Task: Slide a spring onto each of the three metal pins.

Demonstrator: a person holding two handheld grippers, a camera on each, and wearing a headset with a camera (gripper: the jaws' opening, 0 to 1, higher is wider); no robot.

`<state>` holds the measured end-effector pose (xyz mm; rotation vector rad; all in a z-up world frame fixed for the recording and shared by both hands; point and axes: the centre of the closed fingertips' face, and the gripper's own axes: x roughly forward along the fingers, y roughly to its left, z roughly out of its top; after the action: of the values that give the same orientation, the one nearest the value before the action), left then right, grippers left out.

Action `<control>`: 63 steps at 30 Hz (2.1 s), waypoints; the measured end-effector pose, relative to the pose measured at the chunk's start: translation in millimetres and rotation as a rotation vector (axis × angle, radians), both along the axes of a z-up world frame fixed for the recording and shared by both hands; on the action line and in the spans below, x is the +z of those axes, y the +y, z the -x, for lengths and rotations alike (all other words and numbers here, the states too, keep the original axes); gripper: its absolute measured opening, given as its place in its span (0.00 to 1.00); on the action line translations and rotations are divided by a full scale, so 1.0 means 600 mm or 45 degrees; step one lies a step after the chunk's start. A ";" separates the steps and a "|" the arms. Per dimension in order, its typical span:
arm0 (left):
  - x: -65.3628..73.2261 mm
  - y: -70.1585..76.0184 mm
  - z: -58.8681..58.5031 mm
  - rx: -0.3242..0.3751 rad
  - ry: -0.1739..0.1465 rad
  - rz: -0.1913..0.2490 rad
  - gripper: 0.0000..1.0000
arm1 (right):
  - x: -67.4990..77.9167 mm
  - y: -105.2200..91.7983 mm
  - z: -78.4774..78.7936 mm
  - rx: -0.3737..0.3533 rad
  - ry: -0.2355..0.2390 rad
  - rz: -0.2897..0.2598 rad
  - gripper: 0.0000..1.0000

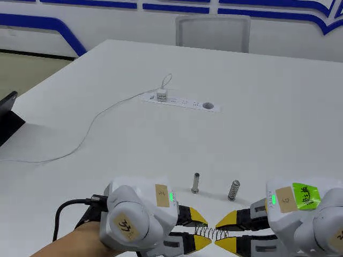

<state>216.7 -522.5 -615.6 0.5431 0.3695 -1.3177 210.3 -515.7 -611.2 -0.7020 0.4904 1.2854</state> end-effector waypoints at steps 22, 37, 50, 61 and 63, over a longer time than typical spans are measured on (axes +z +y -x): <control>0.027 -0.010 0.003 -0.008 0.012 0.134 0.10 | 0.014 -0.022 -0.008 -0.055 0.122 -0.119 0.13; 0.030 -0.005 0.000 0.016 0.009 0.132 0.10 | 0.059 -0.004 -0.001 -0.081 0.233 -0.286 0.11; 0.033 -0.014 -0.001 0.059 0.037 0.169 0.10 | 0.092 0.031 -0.003 -0.079 0.255 -0.414 0.11; 0.038 -0.008 -0.011 0.114 0.051 0.217 0.11 | 0.100 0.038 -0.014 -0.142 0.233 -0.464 0.10; 0.039 -0.006 -0.013 0.126 0.060 0.233 0.12 | 0.101 0.040 -0.017 -0.145 0.228 -0.466 0.10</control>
<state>224.4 -526.0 -592.0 0.3368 0.3070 -1.2555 220.2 -492.0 -550.5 -0.2510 0.4182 1.2913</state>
